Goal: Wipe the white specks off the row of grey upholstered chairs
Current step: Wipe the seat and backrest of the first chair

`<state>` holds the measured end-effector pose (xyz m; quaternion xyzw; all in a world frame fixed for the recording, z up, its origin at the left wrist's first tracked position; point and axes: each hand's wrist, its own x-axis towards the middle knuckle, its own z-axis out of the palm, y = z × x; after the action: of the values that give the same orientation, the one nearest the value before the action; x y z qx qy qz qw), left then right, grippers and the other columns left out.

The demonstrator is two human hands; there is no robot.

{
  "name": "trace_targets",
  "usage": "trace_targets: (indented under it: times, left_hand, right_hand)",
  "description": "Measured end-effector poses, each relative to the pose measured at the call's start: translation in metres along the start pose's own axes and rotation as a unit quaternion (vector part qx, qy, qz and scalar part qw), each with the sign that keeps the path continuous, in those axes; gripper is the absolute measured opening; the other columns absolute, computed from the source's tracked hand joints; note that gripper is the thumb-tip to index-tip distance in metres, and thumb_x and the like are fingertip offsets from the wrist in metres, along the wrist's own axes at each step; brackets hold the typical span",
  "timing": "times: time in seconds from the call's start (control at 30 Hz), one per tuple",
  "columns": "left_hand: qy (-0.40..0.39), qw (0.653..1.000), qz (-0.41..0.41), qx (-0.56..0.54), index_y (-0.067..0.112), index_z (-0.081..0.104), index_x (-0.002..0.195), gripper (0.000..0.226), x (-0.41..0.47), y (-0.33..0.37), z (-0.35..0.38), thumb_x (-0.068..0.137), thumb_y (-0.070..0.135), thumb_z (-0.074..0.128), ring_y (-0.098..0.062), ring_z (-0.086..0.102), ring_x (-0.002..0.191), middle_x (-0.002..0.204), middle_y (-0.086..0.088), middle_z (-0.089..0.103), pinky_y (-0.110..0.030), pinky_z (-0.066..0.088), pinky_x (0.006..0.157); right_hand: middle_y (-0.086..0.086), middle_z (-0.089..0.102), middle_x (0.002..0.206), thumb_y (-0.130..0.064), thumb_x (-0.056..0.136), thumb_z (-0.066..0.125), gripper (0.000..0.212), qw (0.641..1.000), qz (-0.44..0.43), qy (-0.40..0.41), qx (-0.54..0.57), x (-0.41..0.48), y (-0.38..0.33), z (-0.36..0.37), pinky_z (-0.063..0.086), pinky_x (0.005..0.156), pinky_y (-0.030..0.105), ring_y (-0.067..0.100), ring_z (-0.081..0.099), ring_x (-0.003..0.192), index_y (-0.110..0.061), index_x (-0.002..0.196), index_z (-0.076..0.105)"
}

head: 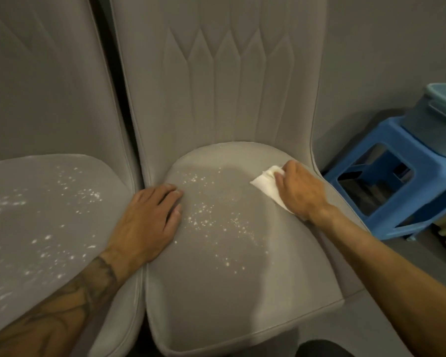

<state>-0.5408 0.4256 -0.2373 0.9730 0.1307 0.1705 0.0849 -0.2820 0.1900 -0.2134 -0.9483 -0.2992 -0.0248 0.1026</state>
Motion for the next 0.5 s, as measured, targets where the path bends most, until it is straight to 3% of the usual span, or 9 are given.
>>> trace_targets:
  times: [0.07, 0.13, 0.3, 0.5]
  left_hand:
    - [-0.007, 1.000, -0.005, -0.002, 0.010, 0.067, 0.134, 0.047, 0.001, 0.000, -0.002, 0.105, 0.035, 0.041, -0.028, 0.060, 0.117, 0.135, -0.008, 0.064, -0.041, 0.041, 0.105]
    - [-0.013, 1.000, -0.002, -0.001, 0.012, 0.065, 0.137, 0.048, 0.000, 0.000, -0.002, 0.106, 0.037, 0.039, -0.026, 0.058, 0.120, 0.137, -0.006, 0.063, -0.038, 0.038, 0.106]
    - [-0.042, 0.999, -0.005, 0.010, 0.016, 0.060, 0.144, 0.053, -0.002, 0.001, -0.005, 0.108, 0.042, 0.033, -0.021, 0.055, 0.130, 0.146, -0.001, 0.058, -0.035, 0.036, 0.112]
    - [-0.043, 0.999, -0.010, 0.011, 0.015, 0.060, 0.144, 0.053, -0.003, 0.002, -0.007, 0.108, 0.043, 0.033, -0.020, 0.055, 0.130, 0.146, -0.002, 0.059, -0.030, 0.031, 0.114]
  right_hand:
    - [0.018, 0.059, 0.119, -0.037, 0.106, 0.034, 0.036, 0.999, 0.038, 0.020, -0.001, 0.017, -0.009, 0.005, 0.047, 0.085, 0.046, 0.037, 0.058, 0.103, -0.006, 0.116, 0.050]
    - [0.018, 0.058, 0.119, -0.036, 0.106, 0.034, 0.036, 0.999, 0.016, 0.021, 0.019, 0.020, -0.030, 0.014, 0.047, 0.085, 0.047, 0.039, 0.058, 0.103, -0.005, 0.116, 0.049]
    - [0.007, 0.057, 0.106, -0.044, 0.104, 0.035, 0.030, 0.983, -0.177, 0.000, 0.042, 0.000, -0.041, 0.025, 0.038, 0.069, 0.039, 0.032, 0.058, 0.090, -0.017, 0.108, 0.046]
    - [0.017, 0.060, 0.116, -0.036, 0.107, 0.034, 0.033, 0.999, -0.039, 0.029, 0.021, 0.057, -0.039, 0.024, 0.044, 0.082, 0.043, 0.038, 0.059, 0.105, -0.008, 0.112, 0.049]
